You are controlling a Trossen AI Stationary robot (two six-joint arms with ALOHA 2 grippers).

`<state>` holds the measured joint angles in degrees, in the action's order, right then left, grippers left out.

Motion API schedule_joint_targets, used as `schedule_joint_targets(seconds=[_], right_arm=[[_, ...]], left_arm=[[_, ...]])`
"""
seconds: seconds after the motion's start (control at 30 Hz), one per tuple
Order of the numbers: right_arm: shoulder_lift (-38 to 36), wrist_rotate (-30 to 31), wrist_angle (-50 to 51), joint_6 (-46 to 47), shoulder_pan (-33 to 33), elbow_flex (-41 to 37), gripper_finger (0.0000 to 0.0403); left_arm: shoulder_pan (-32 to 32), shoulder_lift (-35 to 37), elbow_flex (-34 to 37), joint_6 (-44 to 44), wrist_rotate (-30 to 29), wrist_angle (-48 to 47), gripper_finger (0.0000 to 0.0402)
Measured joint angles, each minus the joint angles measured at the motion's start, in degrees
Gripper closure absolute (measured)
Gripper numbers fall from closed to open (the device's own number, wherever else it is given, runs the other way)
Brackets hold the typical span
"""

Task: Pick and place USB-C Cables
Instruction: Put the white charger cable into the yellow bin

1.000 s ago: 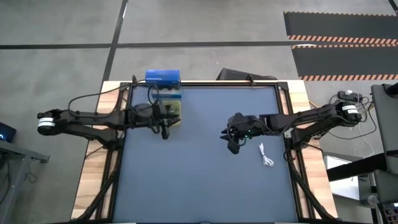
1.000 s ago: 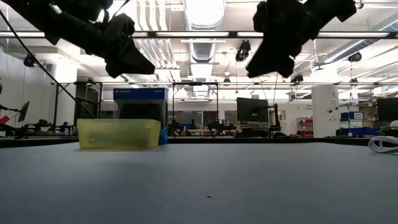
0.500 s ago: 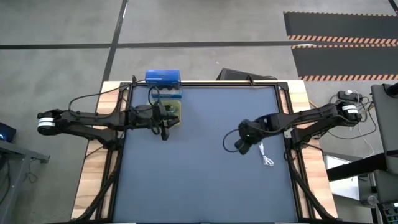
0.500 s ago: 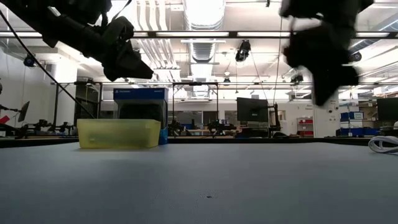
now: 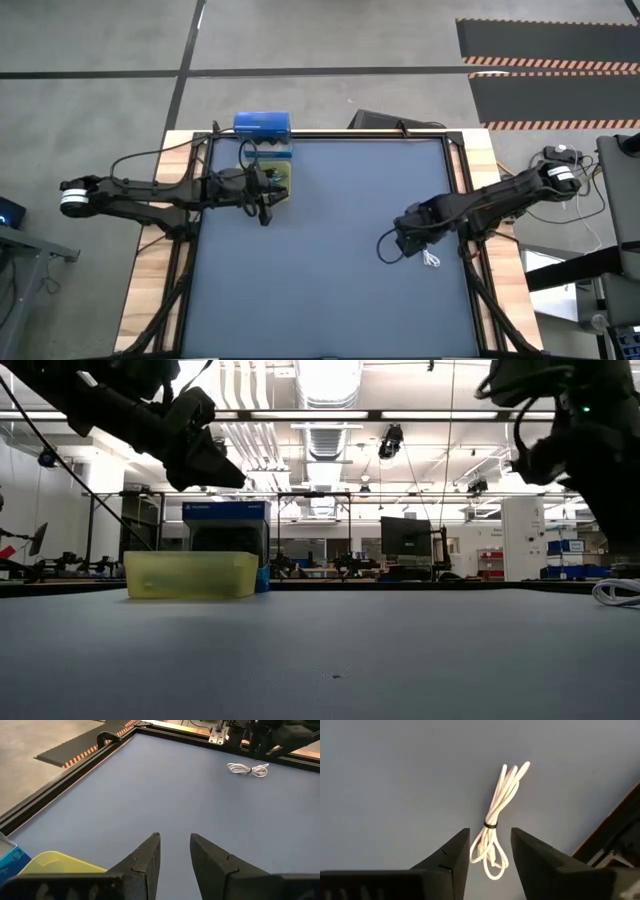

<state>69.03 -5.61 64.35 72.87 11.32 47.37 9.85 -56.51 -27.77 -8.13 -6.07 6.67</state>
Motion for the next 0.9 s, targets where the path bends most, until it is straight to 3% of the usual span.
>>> schedule_joint_targets(seconds=[0.23,0.5,0.9], right_arm=[[4.7,-0.4,-1.6,2.2,2.2,-2.5,0.0255],[11.3,-1.9,-5.5,-2.5,2.2,-2.7,0.0255],[17.2,-2.4,-7.0,-6.9,2.2,-2.5,0.0306]], left_arm=[[0.0,0.0,0.0,0.0,0.0,-0.1,0.0311],[0.0,0.0,0.0,0.0,0.0,-0.1,0.0311],[0.0,0.1,0.0,0.0,0.0,-0.1,0.0311]])
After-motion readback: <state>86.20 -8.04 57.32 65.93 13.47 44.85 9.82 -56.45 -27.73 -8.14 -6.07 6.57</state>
